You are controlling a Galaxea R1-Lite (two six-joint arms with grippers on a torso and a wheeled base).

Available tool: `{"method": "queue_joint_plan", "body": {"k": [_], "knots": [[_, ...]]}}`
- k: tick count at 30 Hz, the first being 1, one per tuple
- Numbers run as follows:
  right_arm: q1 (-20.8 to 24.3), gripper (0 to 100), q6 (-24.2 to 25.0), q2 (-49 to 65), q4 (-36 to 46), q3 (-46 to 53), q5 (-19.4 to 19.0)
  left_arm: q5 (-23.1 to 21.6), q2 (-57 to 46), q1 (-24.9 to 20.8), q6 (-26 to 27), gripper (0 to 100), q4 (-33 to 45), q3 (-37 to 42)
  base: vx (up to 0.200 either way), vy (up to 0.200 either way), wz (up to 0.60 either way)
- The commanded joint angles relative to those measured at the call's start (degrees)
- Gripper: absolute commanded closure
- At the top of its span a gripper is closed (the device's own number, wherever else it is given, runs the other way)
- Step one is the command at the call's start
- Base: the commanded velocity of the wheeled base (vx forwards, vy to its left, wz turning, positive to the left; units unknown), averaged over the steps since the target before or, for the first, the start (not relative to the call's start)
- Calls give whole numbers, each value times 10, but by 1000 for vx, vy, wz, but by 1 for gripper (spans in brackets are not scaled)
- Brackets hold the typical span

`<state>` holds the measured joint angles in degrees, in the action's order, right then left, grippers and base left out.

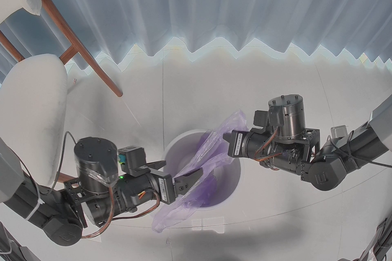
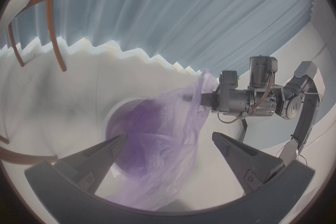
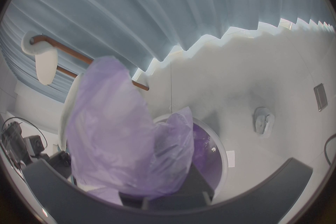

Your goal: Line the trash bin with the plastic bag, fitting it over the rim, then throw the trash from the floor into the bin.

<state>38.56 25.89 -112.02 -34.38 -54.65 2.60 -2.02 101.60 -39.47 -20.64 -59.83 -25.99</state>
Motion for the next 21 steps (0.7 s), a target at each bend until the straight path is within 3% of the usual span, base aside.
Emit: {"method": "queue_joint_plan", "body": {"k": [1,8,15,21], "knots": [[-7,100,-12,4,-29,53,-11,1,-51,38,-2,0,2,71,0,0,0],[-7,100,-14,-4,-51,63,-10,0,-51,60,4,0,-3,161,0,0,0],[-5,100,-14,-1,-51,64,-10,-2,-7,78,17,0,-11,159,0,0,0],[-4,100,-13,1,-52,65,-10,-2,78,86,21,0,-116,150,0,0,0]]}}
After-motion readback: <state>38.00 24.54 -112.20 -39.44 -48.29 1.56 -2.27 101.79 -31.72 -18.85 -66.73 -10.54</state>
